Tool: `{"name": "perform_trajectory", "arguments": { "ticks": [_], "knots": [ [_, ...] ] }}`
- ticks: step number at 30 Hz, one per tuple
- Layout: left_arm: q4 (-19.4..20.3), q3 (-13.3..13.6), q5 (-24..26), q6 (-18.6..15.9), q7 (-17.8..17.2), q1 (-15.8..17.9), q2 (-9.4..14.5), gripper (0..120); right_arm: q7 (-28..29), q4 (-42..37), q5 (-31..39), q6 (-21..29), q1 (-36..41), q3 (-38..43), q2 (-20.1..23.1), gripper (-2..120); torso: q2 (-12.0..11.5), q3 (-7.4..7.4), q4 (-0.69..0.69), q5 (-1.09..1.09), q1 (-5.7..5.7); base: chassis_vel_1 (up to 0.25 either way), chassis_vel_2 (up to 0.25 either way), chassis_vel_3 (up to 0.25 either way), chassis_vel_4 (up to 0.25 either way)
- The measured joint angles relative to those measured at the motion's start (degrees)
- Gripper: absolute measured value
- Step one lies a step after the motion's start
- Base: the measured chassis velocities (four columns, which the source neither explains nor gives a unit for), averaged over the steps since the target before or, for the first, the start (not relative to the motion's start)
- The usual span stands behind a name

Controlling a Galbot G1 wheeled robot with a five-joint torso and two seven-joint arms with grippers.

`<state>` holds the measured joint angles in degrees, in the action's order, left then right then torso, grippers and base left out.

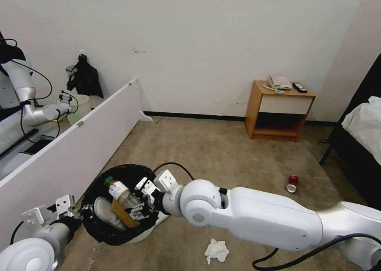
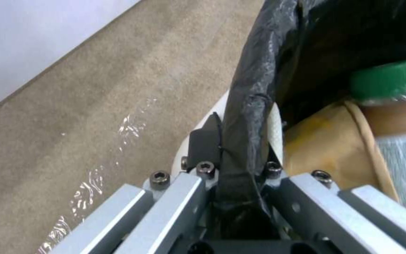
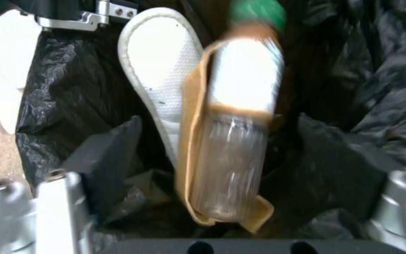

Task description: Pick up the trash bin, then pick up the garbage from the floor and place it into the trash bin.

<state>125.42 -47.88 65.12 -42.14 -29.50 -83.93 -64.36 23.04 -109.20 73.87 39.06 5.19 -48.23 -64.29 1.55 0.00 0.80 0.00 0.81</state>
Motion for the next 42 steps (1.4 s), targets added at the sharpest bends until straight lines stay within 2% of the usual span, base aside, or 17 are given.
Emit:
{"name": "perform_trajectory", "arguments": {
  "ticks": [1, 4, 17, 23, 25, 26, 28, 29, 32, 33, 35, 39, 41, 42],
  "knots": [
    [0.0, 0.02, -0.05, 0.0, 0.0, 0.0, -0.07, 1, 0.0, -0.02, -0.08, 0.0, 0.04, 0.1, 0.23, 98, 0.0, 0.0, 0.0, 0.0, 0.0, 0.0, 0.0, 0.0, 0.0],
    [0.0, 0.05, -0.11, 0.01, 0.01, -0.02, -0.13, 1, -0.01, -0.05, -0.19, -0.04, 0.09, 0.25, 0.45, 99, 0.0, 0.0, 0.0, 0.0, 0.0, 0.0, 0.0, 0.0, 0.0],
    [-0.63, 0.1, -0.51, 0.01, 0.1, -0.18, -0.4, 1, 0.15, -3.67, -0.27, -1.21, -0.23, 6.14, 2.17, 100, 0.0, 0.0, 0.0, 0.0, 0.0, 0.0, 0.0, 0.0, 0.0],
    [-0.88, 0.09, -0.67, 0.01, 0.16, -0.22, -0.36, 1, -0.16, -6.63, -0.62, -2.52, -0.27, 12.83, 3.41, 100, 0.0, 0.0, 0.0, 0.0, 0.0, 0.0, 0.0, 0.0, 0.0],
    [-0.94, -0.13, -0.67, 0.01, 0.18, -0.39, -0.08, 1, -0.77, -9.19, -0.06, -3.07, -0.23, 17.84, 5.78, 100, 0.0, 0.0, -0.01, 0.0, 0.0, 0.0, 0.0, 0.0, 0.0],
    [-0.94, -0.13, -0.67, 0.01, 0.18, -0.39, -0.08, 1, -0.77, -9.19, -0.06, -3.07, -0.23, 17.84, 5.78, 100, 0.0, 0.0, -0.01, 0.0, 0.0, 0.0, 0.0, 0.0, 0.0],
    [-1.1, -0.54, -0.67, 0.0, 0.18, -0.58, 0.46, 1, -1.42, -11.69, 1.06, -3.31, 0.79, 23.23, 9.24, 100, 0.0, 0.0, 0.0, -0.01, 0.0, 0.0, 0.0, 0.0, 0.0],
    [-1.1, -0.54, -0.67, 0.0, 0.18, -0.58, 0.46, 1, -1.42, -11.69, 1.06, -3.31, 0.79, 23.23, 9.24, 100, 0.0, 0.0, 0.0, -0.01, 0.0, 0.0, 0.0, 0.0, 0.0],
    [-1.38, -1.17, -0.85, 0.01, 0.19, -0.94, 1.16, 1, -2.25, -13.13, 1.21, -3.77, 4.97, 30.11, 14.53, 100, 0.0, 0.0, 0.0, -0.01, 0.0, 0.0, 0.0, 0.0, 0.0],
    [-1.38, -1.17, -0.85, 0.01, 0.19, -0.94, 1.16, 1, -2.25, -13.13, 1.21, -3.77, 4.97, 30.11, 14.53, 100, 0.0, 0.0, 0.0, -0.01, 0.0, 0.0, 0.0, 0.0, 0.0],
    [-1.83, -1.59, -1.35, 0.0, 0.17, -1.33, 1.57, 1, -2.51, -13.44, -0.01, -3.86, 10.56, 35.82, 18.9, 100, 0.01, 0.0, 0.0, -0.01, -0.01, 0.0, 0.0, 0.0, 0.0],
    [-2.17, -1.85, -1.63, 0.0, 0.17, -1.55, 1.88, 1, -2.41, -13.8, -1.13, -3.88, 15.81, 39.28, 22.23, 100, 0.0, 0.0, 0.0, -0.04, -0.01, 0.0, 0.0, 0.0, 0.0],
    [-2.44, -2.05, -1.69, 0.01, 0.18, -1.71, 2.2, 1, -1.76, -14.37, -4.82, -4.5, 25.7, 44.91, 28.92, 100, 0.0, 0.01, 0.01, -0.02, -0.01, 0.0, 0.0, 0.0, 0.0],
    [-2.44, -2.05, -1.69, 0.01, 0.18, -1.71, 2.2, 1, -1.76, -14.37, -4.82, -4.5, 25.7, 44.91, 28.92, 100, 0.0, 0.01, 0.01, -0.02, -0.01, 0.0, 0.0, 0.0, 0.0]
  ]
}}
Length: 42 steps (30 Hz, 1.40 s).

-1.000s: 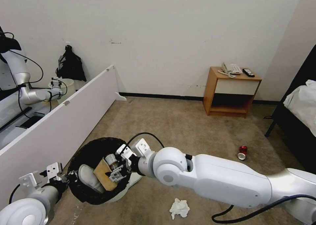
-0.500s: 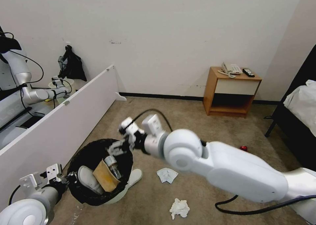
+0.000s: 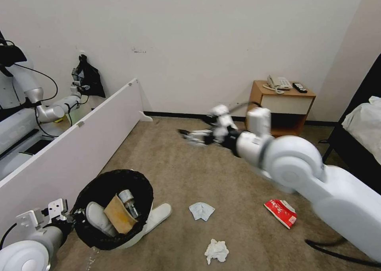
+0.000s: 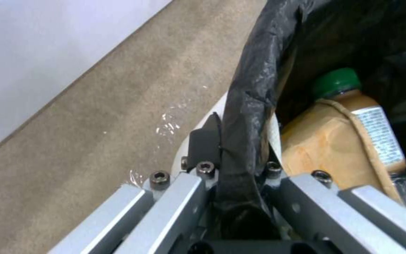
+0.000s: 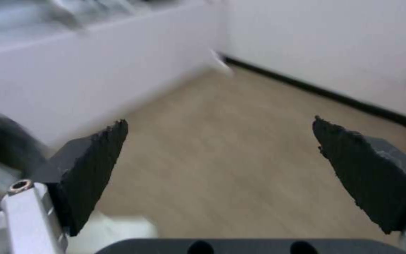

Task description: Pick up the trash bin, then pick up the garbage from the floor and place it into the trash bin.

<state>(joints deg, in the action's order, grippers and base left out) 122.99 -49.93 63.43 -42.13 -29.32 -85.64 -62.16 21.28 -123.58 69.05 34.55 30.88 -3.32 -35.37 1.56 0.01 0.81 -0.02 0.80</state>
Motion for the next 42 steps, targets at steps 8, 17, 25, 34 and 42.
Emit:
{"name": "perform_trajectory", "arguments": {
  "ticks": [8, 17, 25, 34, 42],
  "knots": [
    [-0.82, 0.01, -0.74, 0.0, 0.51, -0.5, -0.02, 1, 0.23, 1.92, -8.42, 1.37, 17.96, 3.78, 10.84, 100, 0.0, 0.0, -0.01, 0.03, 0.0, 0.0, 0.0, 0.0, 0.0],
    [-0.84, 0.18, -1.03, 0.0, 0.66, -0.54, -0.54, 1, -2.94, 3.05, -7.34, 7.48, 18.75, -1.65, 11.41, 100, 0.0, 0.0, -0.02, 0.02, 0.0, 0.0, 0.0, 0.0, 0.0],
    [-0.59, 0.54, -1.41, 0.0, 0.71, -0.56, -1.1, 1, -18.26, 5.03, -15.2, 7.52, 16.89, -11.39, 12.98, 100, -0.01, 0.0, -0.01, 0.02, 0.0, 0.0, 0.0, 0.0, 0.0],
    [-0.75, 0.83, -2.08, 0.0, 0.93, -0.48, -1.58, 1, -33.18, 5.96, -23.66, 7.55, 15.13, -12.82, 13.13, 100, -0.01, 0.0, -0.02, 0.02, 0.0, 0.0, 0.0, 0.0, 0.0],
    [-1.07, 0.96, -2.18, 0.0, 0.99, -0.2, -1.68, 1, -37.07, 6.78, -26.93, 7.81, 12.58, -15.35, 11.56, 100, -0.01, -0.01, -0.01, 0.03, 0.0, 0.0, 0.0, 0.0, 0.0]
  ]
}}
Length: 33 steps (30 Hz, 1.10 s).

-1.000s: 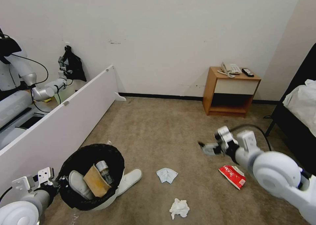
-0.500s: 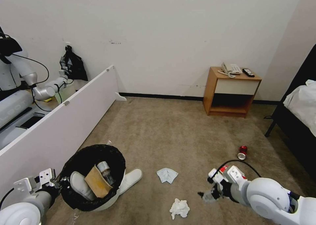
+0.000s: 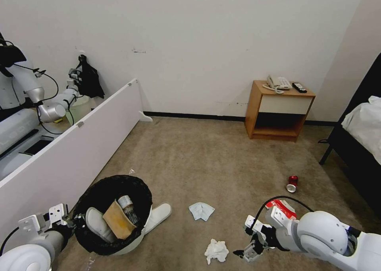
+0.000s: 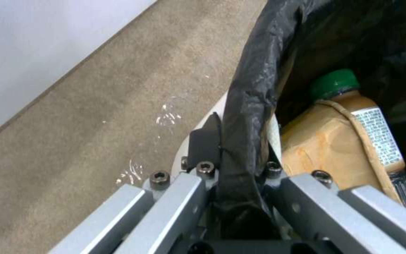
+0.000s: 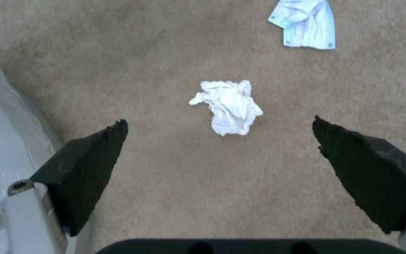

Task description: Pick up the trash bin, then pick up the garbage from the floor and place it into the trash bin.

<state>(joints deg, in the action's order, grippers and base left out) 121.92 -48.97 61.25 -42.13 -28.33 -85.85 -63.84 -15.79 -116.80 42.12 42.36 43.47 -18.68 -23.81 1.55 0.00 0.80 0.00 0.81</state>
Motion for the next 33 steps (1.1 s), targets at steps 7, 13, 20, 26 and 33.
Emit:
{"name": "perform_trajectory", "arguments": {
  "ticks": [7, 13, 20, 26, 33],
  "knots": [
    [-0.05, -0.16, -0.02, 0.0, 0.0, -0.05, -0.05, 1, -0.96, 2.01, -1.42, 0.02, -4.57, -4.93, -3.43, 100, 0.0, 0.0, 0.0, 0.0, 0.0, 0.0, 0.0, 0.0, 0.0],
    [-0.05, -0.47, -0.02, 0.0, 0.0, -0.28, -0.11, 1, -0.56, 4.24, -2.02, 0.01, -8.16, -9.37, -6.72, 100, 0.0, 0.0, 0.0, 0.01, 0.0, 0.0, 0.0, 0.0, 0.0],
    [-0.19, -0.56, -0.26, 0.0, 0.02, -0.28, -0.43, 1, 1.33, 7.39, -2.27, -0.07, -11.03, -14.15, -11.18, 100, 0.0, 0.0, -0.01, 0.0, 0.0, 0.0, 0.0, 0.0, 0.0],
    [-0.33, -0.57, -0.26, 0.0, 0.03, -0.2, -0.43, 1, 1.79, 8.83, -2.33, -0.12, -11.57, -15.66, -12.65, 100, 0.0, 0.0, 0.0, 0.01, 0.0, 0.0, 0.0, 0.0, 0.0],
    [-0.61, -0.46, -0.28, 0.0, 0.04, 0.0, -0.5, 1, 2.76, 10.04, -2.42, -0.15, -11.66, -16.73, -13.84, 100, 0.0, 0.0, 0.0, 0.0, 0.0, 0.0, 0.0, 0.0, 0.0]
  ]
}}
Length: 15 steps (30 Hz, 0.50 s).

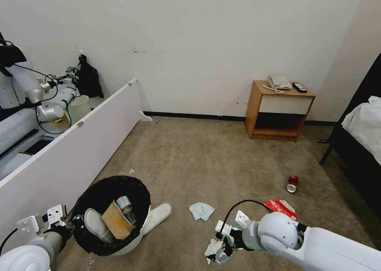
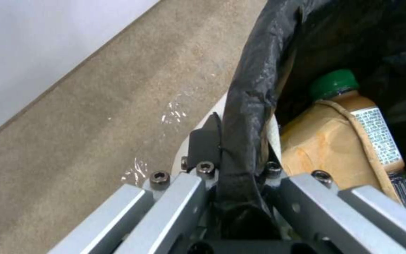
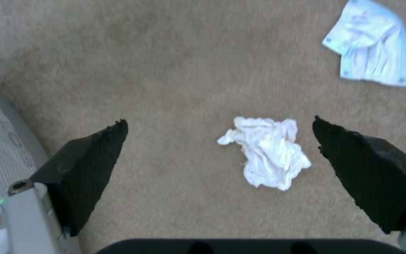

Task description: Pick up the trash bin, then pick up the garbage from the floor and place it into the trash bin.

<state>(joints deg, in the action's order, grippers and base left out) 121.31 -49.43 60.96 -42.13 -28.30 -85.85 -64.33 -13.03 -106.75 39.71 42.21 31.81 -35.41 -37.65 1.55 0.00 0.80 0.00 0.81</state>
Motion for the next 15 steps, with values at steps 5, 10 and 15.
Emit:
{"name": "perform_trajectory", "arguments": {
  "ticks": [5, 10, 15],
  "knots": [
    [-0.31, 0.01, -0.03, 0.0, 0.09, 0.01, 0.1, 1, 0.64, 1.35, -0.1, -0.03, 0.68, -0.31, -0.27, 100, 0.0, 0.0, 0.0, 0.0, 0.0, 0.0, 0.0, 0.0, 0.0],
    [-0.39, 0.02, -0.04, 0.0, 0.1, 0.07, 0.16, 1, 0.86, 2.11, -0.2, -0.04, 1.18, -0.31, -0.25, 100, 0.0, 0.0, 0.0, 0.0, 0.0, 0.0, 0.0, 0.0, 0.0],
    [-0.54, 0.11, -0.02, 0.0, 0.11, 0.1, 0.28, 1, 1.61, 4.19, -0.49, -0.07, 3.13, 0.37, -0.22, 100, 0.0, 0.0, 0.0, -0.01, 0.0, 0.0, 0.0, 0.0, 0.0]
  ]
}}
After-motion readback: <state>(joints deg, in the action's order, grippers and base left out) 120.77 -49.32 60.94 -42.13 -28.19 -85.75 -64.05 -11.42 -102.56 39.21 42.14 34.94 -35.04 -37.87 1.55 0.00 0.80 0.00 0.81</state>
